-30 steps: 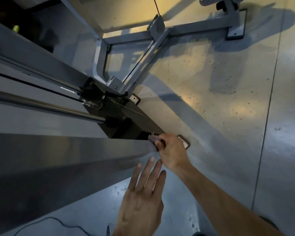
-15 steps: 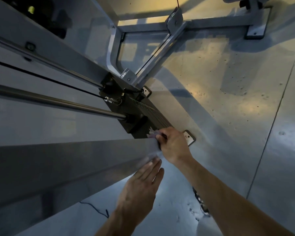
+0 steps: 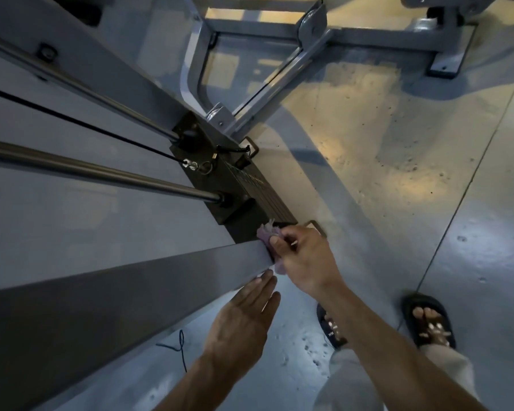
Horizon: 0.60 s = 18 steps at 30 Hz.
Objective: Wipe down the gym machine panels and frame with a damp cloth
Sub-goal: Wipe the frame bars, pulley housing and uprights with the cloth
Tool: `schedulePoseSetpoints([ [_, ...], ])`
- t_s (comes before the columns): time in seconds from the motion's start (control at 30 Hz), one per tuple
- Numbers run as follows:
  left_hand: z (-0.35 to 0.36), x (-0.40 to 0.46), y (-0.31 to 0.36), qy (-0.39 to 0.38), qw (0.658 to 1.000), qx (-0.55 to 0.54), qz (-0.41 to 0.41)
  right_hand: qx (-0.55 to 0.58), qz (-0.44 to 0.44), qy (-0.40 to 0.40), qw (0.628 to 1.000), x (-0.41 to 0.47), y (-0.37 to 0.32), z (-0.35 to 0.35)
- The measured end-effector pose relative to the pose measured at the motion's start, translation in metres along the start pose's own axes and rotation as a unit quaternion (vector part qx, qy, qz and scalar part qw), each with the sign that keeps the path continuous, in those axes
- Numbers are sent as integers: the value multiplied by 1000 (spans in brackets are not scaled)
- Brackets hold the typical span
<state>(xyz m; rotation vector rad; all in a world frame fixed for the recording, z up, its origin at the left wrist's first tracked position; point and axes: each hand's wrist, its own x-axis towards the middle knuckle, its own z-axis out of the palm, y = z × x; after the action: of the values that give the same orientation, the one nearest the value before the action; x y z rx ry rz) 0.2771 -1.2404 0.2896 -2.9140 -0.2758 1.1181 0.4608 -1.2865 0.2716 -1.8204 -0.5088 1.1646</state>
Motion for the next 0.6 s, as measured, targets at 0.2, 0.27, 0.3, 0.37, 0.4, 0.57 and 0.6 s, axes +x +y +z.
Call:
schedulePoseSetpoints([
  [0.2,-8,-1,12,7,997,-72,-27,36,-51,-44,997,-27,-22,-10],
  [0.27,-18,-1,19,37,995,-83,-46,26,-61,-47,997,-31,-25,-16],
  [0.3,-27,-2,23,44,993,-86,-64,21,-51,-53,997,-30,-28,-18],
  [0.37,-47,-3,31,47,990,-102,-87,15,-29,-73,997,-28,-35,-23],
  [0.4,-57,-5,35,56,989,-101,-90,18,-28,-76,997,-28,-40,-24],
  [0.57,-103,-30,47,124,980,-106,-111,31,-84,-86,992,-46,-79,-31],
  [0.6,-110,-36,48,129,979,-102,-121,33,-94,-95,991,-52,-88,-34],
])
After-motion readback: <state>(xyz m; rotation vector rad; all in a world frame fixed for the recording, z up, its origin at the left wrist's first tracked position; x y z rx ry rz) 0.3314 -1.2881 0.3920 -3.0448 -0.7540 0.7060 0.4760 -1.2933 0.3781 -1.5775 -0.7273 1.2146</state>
